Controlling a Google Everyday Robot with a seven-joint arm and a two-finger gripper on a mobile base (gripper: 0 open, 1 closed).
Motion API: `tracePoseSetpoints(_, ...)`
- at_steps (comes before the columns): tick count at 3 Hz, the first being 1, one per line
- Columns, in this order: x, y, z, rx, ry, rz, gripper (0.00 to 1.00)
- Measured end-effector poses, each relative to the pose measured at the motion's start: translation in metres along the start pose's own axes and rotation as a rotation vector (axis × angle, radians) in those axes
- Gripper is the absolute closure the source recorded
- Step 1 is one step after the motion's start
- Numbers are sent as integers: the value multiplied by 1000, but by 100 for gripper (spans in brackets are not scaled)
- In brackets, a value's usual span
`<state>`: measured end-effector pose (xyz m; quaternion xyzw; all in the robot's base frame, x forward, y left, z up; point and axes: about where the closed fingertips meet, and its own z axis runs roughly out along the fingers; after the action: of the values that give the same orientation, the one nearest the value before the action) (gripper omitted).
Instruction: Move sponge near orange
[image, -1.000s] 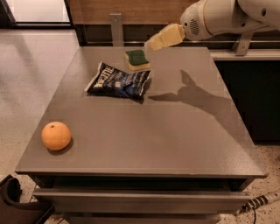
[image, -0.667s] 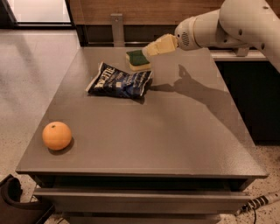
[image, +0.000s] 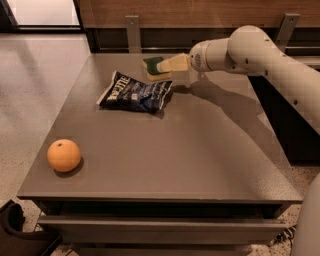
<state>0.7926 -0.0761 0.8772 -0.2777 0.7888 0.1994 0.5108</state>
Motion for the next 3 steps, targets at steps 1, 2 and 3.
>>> tracePoseSetpoints(1, 8, -1, 24, -3, -19, 32, 0)
tracePoseSetpoints(2, 9, 6, 44, -23, -45, 48, 0)
tracePoseSetpoints(3, 7, 21, 58, -35, -54, 42, 0)
